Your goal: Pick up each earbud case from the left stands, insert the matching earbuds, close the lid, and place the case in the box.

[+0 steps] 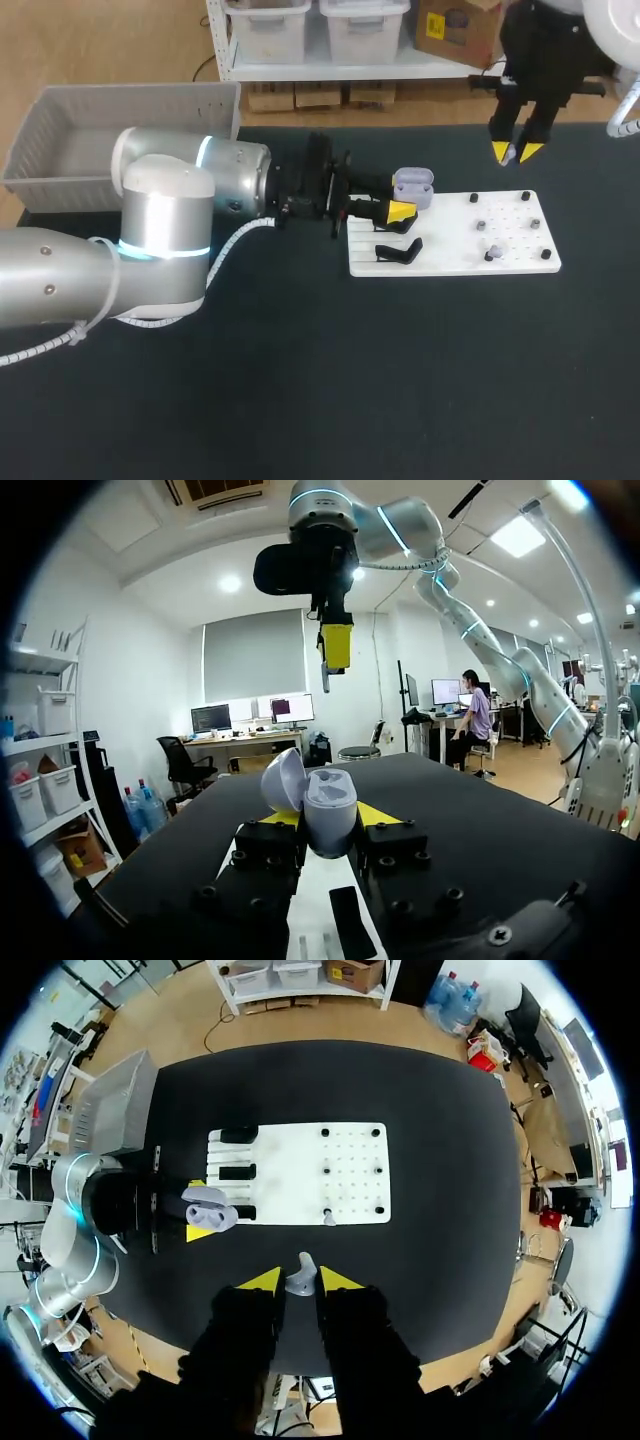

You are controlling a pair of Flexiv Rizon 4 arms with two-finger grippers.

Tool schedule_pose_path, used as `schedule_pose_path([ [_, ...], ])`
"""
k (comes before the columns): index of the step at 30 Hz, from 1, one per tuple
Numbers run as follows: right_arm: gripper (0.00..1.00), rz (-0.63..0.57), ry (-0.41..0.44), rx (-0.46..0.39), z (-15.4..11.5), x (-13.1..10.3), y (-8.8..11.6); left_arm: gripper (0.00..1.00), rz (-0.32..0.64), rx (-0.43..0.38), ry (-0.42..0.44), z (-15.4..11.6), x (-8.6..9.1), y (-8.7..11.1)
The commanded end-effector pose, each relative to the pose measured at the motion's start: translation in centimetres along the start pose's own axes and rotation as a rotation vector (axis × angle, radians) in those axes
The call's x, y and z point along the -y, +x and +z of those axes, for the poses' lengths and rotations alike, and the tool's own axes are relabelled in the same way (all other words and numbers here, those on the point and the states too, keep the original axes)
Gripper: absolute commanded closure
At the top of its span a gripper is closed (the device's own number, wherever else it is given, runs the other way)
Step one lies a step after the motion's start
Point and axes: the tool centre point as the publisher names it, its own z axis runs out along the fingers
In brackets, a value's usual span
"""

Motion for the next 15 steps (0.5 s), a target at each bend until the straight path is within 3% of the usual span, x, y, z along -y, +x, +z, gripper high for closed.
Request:
schedule_pose_path([
  [1,1.0,0.001,0.0,0.001,0.0,0.0,0.0,1.0,0.003,0.001,-0.007,0.0,0.2,0.0],
  [6,1.0,0.031,0.018,0.001,0.2,-0.8,0.3,1.0,0.003,0.001,-0.007,0.0,0.2,0.0],
  [15,1.0,0.255,0.08,-0.004,0.4,-4.1,0.7,1.0,0.003,0.001,-0.007,0.0,0.2,0.0],
])
